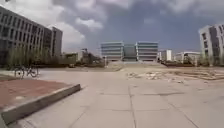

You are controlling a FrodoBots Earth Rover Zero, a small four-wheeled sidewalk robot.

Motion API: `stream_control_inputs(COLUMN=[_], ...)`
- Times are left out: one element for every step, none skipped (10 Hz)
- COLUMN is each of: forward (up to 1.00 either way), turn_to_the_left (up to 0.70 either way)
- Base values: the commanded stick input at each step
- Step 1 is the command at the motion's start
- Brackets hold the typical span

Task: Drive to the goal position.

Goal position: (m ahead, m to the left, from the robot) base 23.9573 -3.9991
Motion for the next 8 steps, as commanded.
stream_control_inputs(forward=[1.0, 1.0, 1.0, 1.0, 1.0, 1.0, 1.0, 1.0], turn_to_the_left=[0.0, 0.0, -0.05, -0.2, -0.27, -0.11, 0.0, 0.0])
